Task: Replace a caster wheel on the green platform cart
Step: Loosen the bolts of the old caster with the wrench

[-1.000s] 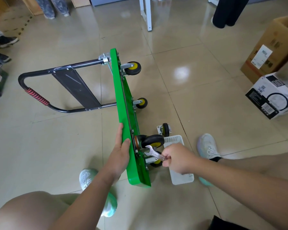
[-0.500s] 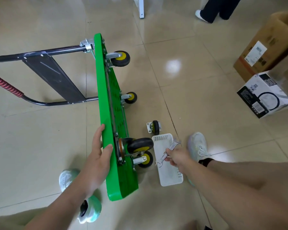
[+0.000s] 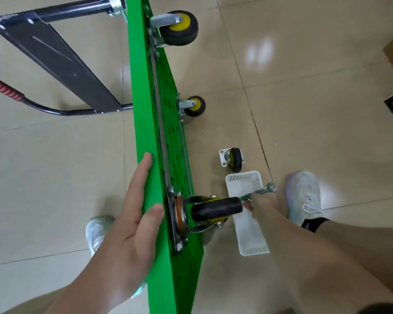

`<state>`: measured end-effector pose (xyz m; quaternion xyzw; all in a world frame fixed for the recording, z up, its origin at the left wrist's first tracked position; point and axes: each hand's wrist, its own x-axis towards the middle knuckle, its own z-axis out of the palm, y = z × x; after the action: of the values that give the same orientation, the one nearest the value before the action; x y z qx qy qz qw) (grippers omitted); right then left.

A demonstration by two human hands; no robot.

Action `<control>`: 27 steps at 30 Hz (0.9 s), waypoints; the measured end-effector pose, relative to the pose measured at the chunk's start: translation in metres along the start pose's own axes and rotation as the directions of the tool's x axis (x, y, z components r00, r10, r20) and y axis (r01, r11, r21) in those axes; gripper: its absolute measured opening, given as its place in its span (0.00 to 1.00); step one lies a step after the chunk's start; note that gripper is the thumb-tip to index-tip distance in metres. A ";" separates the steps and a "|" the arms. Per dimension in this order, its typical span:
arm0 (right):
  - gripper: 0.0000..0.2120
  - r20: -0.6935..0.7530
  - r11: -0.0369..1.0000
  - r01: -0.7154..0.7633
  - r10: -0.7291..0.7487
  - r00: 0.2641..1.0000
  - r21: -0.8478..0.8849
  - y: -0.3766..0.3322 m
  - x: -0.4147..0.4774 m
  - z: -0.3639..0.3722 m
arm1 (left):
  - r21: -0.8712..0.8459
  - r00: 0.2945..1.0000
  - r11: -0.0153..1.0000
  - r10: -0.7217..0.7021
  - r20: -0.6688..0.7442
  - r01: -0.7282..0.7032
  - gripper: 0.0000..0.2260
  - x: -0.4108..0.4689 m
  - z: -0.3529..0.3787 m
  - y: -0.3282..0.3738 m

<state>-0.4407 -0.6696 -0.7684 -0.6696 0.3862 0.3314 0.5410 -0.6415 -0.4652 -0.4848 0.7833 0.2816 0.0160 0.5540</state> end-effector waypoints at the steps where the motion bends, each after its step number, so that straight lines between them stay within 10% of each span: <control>1: 0.09 0.008 1.000 0.016 -0.016 1.000 0.000 0.001 -0.001 -0.001 | -0.002 1.000 1.000 0.008 0.003 -0.008 0.29 0.000 0.000 -0.001; 11: 0.06 0.023 0.992 -0.014 0.017 1.000 -0.123 0.016 0.007 0.009 | 0.021 0.997 0.997 0.068 0.022 -0.069 0.30 -0.001 -0.001 -0.006; 17: 0.13 0.028 0.824 -0.058 0.088 0.996 -0.563 0.003 -0.029 0.002 | 0.020 0.996 0.997 0.070 0.050 -0.071 0.29 0.000 -0.002 -0.006; 27: 0.08 0.572 0.535 0.657 -0.345 0.744 -0.531 -0.109 -0.245 -0.014 | 0.014 0.990 0.998 0.061 0.129 -0.064 0.31 0.003 -0.008 -0.010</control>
<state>-0.4633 -0.6322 -0.5035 -0.8232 -0.1048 0.4073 0.3814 -0.6458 -0.4547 -0.4914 0.7962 0.2208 -0.0196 0.5630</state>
